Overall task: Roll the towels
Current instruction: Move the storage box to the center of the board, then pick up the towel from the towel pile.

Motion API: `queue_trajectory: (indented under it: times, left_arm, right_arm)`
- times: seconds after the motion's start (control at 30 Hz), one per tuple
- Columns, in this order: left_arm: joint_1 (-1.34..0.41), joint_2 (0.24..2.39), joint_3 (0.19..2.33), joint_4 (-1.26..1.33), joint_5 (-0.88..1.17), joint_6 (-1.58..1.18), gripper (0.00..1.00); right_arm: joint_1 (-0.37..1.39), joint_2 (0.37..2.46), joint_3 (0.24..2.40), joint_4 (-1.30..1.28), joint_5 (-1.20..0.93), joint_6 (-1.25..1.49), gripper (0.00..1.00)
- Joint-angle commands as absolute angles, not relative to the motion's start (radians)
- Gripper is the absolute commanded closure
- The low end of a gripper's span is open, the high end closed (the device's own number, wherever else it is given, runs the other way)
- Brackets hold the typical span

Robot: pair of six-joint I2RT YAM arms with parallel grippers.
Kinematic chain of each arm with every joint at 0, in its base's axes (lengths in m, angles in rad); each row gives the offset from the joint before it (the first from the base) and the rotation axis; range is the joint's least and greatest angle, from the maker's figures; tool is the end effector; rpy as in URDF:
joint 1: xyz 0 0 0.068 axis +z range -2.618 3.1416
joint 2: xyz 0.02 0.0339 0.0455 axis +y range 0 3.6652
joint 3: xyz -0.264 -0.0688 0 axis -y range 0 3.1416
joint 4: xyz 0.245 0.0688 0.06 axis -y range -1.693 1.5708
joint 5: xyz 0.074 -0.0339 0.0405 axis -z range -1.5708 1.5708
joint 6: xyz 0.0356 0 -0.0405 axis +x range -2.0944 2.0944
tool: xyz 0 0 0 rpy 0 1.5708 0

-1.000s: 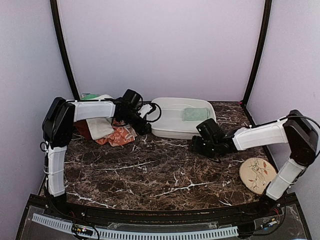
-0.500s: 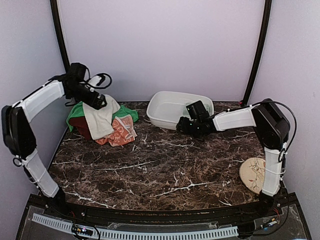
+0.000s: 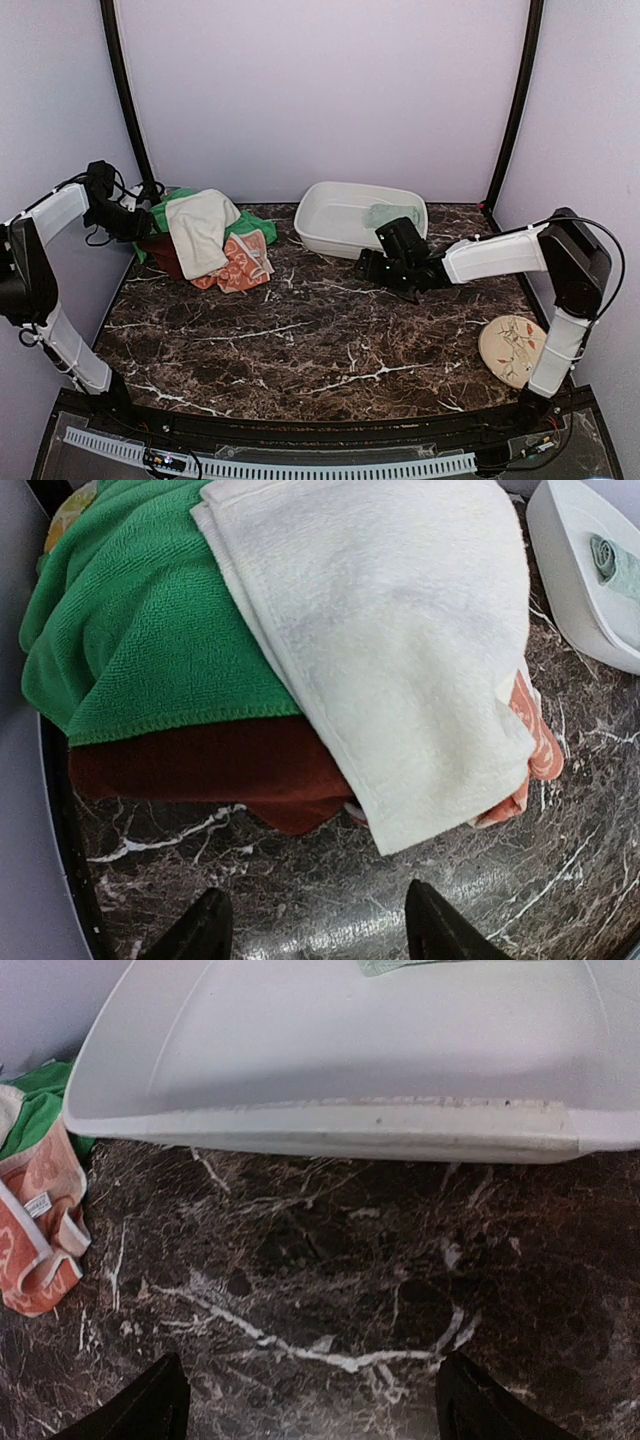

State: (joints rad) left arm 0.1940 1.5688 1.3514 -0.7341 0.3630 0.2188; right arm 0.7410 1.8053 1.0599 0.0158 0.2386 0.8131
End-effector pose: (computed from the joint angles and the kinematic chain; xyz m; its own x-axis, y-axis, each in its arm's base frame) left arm 0.3301 0.0520 0.2959 -0.7752 0.0545 -0.6294 0.1949 0.9683 -0.1562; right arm 0.2883 0.2523 0.1758 -0.7200 0.2979 -0.6267 -0.0042 0.9013 0.4332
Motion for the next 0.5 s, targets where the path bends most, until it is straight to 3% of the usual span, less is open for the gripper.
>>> queue_trajectory:
  times: [0.0,0.23,0.47]
  left_arm:
    - [0.202,1.671,1.433,-0.696,0.475,0.14,0.4]
    - [0.202,1.775,1.545,-0.692,0.57,0.093,0.5]
    - [0.202,1.787,1.64,-0.671,0.511,0.111,0.52]
  right_arm:
    - [0.826,1.712,1.009,0.001,0.369,0.807,0.15]
    - [0.906,1.66,0.984,-0.063,0.439,0.83,0.16]
    - [0.919,1.66,0.976,-0.067,0.434,0.844,0.18]
